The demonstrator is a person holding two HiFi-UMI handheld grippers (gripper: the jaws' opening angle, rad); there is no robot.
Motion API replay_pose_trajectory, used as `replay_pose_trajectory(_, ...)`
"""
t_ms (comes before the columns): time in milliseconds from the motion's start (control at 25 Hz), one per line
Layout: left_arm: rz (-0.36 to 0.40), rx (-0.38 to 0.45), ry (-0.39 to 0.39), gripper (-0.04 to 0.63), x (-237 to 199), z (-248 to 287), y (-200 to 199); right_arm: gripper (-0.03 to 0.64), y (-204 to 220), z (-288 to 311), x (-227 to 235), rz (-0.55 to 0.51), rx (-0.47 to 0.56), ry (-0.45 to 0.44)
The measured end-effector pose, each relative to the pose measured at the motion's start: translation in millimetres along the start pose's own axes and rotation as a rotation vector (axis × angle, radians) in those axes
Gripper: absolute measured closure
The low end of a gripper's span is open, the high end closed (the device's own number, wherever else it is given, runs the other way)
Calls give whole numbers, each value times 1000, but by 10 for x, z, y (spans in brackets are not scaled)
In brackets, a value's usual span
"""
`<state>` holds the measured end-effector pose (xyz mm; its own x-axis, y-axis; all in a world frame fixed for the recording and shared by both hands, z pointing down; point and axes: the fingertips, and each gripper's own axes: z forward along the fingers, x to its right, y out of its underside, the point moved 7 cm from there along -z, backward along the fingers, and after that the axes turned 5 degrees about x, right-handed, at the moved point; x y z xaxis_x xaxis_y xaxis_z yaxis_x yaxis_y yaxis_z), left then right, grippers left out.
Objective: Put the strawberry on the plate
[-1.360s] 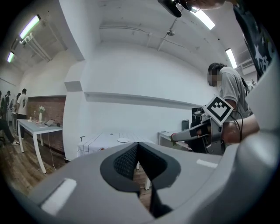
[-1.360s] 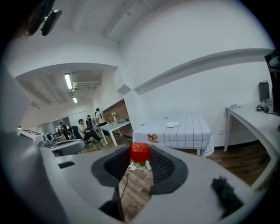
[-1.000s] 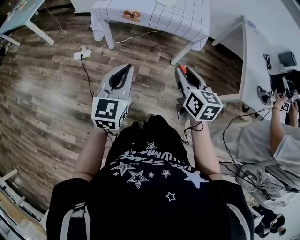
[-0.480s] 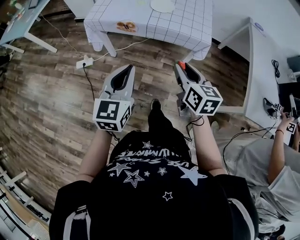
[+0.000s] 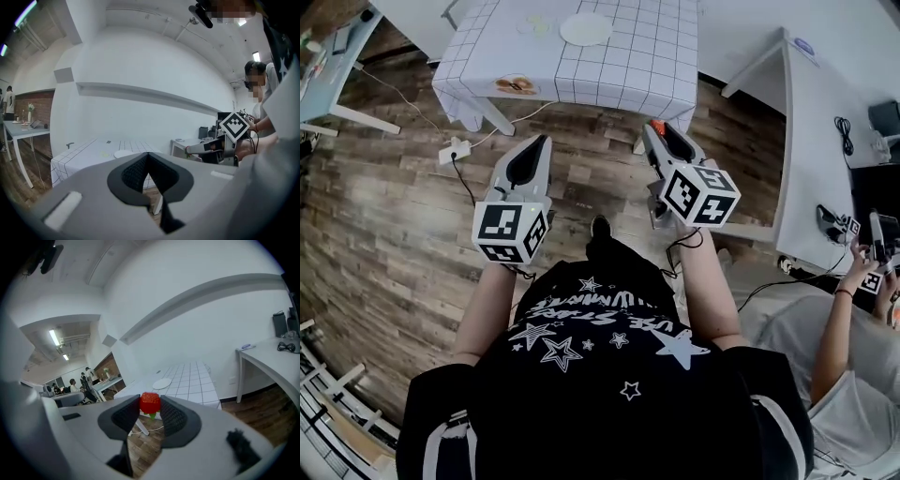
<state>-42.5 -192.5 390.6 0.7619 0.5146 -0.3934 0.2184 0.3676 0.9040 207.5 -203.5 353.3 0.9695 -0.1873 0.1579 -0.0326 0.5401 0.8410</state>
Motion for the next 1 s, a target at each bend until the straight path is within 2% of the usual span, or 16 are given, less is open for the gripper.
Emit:
replay_pose_trajectory(240,0,-8,23,589,97,552,-67,476,-207,247,418,12,4,10)
replay_pose_trajectory(480,-6,15,-16,589,9,701,-73,476,-388,413,526,-19,22,-13)
replay_pose_trajectory(840,-11,28,-75,589,-164,741,54,476,-323,697,561,-40,4,-50)
replay_pose_trajectory(1000,-20,15,-82,589,-324,924,21,476,-408,886,594,-49,-18,-50)
